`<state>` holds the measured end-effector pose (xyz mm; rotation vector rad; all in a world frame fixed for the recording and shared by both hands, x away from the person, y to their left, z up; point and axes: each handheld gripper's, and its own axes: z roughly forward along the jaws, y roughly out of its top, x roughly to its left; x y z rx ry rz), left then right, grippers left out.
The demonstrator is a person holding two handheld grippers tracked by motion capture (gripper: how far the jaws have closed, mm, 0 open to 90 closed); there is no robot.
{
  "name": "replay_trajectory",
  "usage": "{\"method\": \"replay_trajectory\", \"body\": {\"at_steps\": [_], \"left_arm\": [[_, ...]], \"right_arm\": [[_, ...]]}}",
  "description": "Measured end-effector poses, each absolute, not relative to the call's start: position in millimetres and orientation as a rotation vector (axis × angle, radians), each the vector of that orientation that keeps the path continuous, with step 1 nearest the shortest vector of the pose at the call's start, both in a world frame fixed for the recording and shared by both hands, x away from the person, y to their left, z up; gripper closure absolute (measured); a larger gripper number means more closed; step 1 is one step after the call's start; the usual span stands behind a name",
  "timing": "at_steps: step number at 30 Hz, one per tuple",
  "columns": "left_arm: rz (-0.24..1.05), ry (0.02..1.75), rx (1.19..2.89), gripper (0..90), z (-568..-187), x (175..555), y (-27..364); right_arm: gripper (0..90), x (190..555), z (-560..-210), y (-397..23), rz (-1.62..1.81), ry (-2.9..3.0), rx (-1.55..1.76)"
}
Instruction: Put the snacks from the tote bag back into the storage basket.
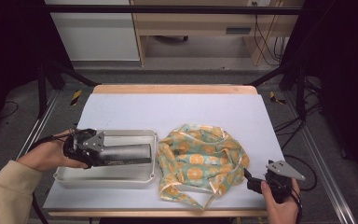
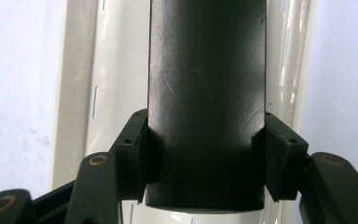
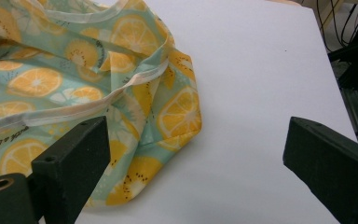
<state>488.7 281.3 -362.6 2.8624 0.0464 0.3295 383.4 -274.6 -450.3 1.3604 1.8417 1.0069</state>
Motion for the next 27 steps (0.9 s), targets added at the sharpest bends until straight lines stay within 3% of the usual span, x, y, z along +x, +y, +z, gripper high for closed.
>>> {"method": "replay_trajectory", "body": {"at_steps": [27], "left_arm": [[0.213, 0.02, 2.809, 43.4, -388, 488, 296]], "right_arm": [[7.7, 384, -451, -273, 0.968, 1.843, 1.353]]}}
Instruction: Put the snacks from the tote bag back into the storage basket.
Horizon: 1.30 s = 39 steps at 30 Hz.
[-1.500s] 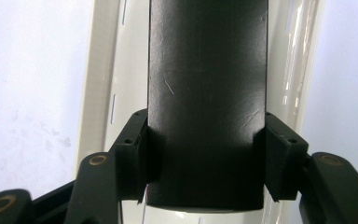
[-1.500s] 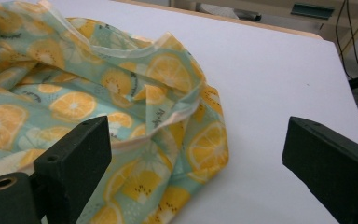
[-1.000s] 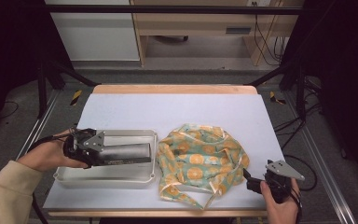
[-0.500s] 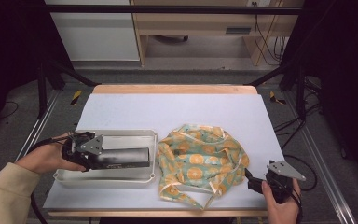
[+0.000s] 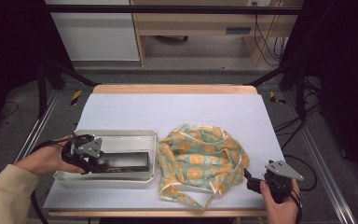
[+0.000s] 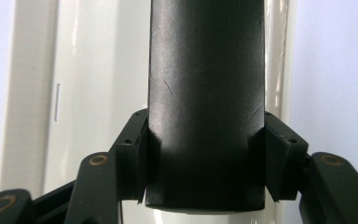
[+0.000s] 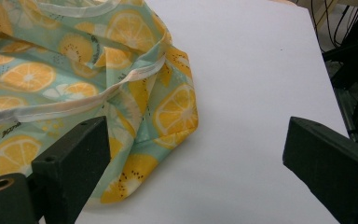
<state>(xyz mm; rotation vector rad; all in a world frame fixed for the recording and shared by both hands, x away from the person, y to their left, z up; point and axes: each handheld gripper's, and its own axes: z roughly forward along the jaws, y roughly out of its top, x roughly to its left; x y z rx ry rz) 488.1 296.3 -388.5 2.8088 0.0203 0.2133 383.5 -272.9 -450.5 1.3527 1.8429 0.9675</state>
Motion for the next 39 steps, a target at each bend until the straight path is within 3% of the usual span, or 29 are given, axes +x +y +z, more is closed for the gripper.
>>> {"method": "replay_trajectory", "body": {"at_steps": [39], "left_arm": [[0.136, -0.033, 2.779, 43.1, -417, 503, 294]], "right_arm": [[7.5, 384, -452, -271, 0.956, 1.864, 1.348]]}}
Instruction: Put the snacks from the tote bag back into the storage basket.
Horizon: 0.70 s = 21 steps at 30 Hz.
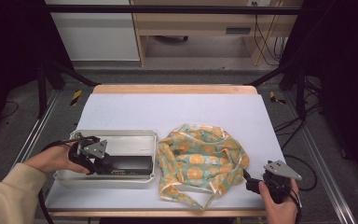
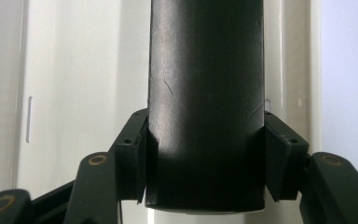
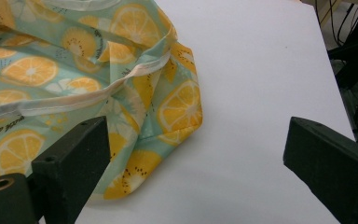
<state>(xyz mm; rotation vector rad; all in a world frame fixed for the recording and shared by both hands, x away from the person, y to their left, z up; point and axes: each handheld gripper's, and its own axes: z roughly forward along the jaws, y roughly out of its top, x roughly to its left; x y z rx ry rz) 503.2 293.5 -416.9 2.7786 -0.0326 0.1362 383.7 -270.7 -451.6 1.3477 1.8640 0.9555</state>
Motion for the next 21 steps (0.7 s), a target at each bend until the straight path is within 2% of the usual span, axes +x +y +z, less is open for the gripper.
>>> {"method": "replay_trajectory", "body": {"at_steps": [9, 11, 12, 13, 21], "left_arm": [[0.115, -0.018, 2.784, 42.2, -419, 508, 293], [0.131, 0.013, 2.78, 34.7, -418, 509, 294], [0.125, 0.043, 2.765, 34.7, -417, 510, 295], [0.125, 0.052, 2.756, 29.0, -415, 509, 296], [0.157, 0.124, 2.735, 17.2, -405, 504, 297]], "right_arm": [[7.3, 385, -453, -269, 0.953, 1.881, 1.348], [7.2, 385, -453, -269, 0.951, 1.881, 1.349], [7.2, 384, -453, -269, 0.954, 1.877, 1.353], [7.2, 385, -453, -270, 0.958, 1.877, 1.354], [7.2, 385, -453, -270, 0.959, 1.874, 1.358]]}}
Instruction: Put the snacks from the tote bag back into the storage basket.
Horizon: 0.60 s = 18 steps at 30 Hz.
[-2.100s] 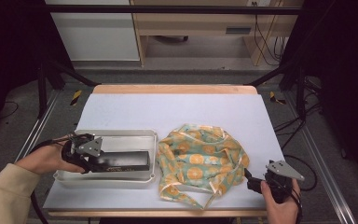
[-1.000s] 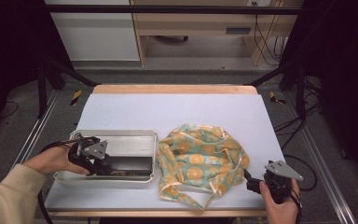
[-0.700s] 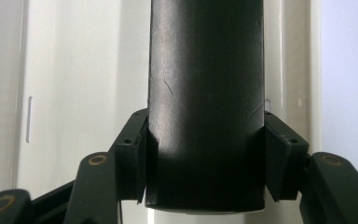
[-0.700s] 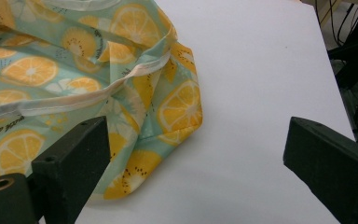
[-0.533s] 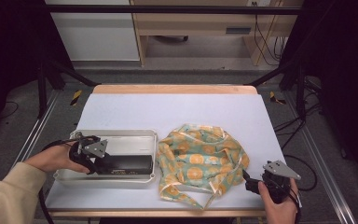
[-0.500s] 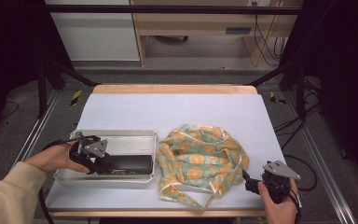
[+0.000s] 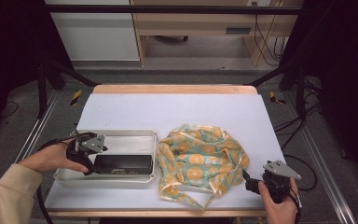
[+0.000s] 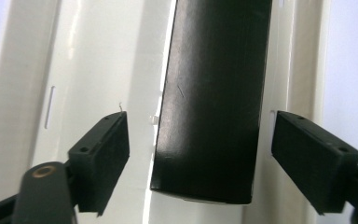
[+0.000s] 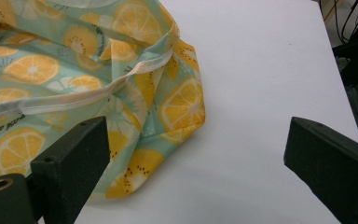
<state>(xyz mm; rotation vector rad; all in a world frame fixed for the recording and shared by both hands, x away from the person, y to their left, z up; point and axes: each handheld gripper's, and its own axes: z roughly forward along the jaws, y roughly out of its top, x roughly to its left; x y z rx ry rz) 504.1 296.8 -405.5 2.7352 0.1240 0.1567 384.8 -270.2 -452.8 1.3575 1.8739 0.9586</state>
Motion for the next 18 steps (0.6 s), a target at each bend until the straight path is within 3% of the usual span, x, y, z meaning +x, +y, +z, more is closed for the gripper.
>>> {"method": "replay_trajectory", "body": {"at_steps": [6, 18], "left_arm": [[0.181, 0.165, 2.726, 11.0, -398, 500, 293], [0.211, 0.177, 2.707, 8.2, -388, 492, 282]], "right_arm": [[7.1, 385, -453, -270, 0.959, 1.88, 1.36], [6.7, 385, -453, -270, 0.958, 1.88, 1.361]]}}
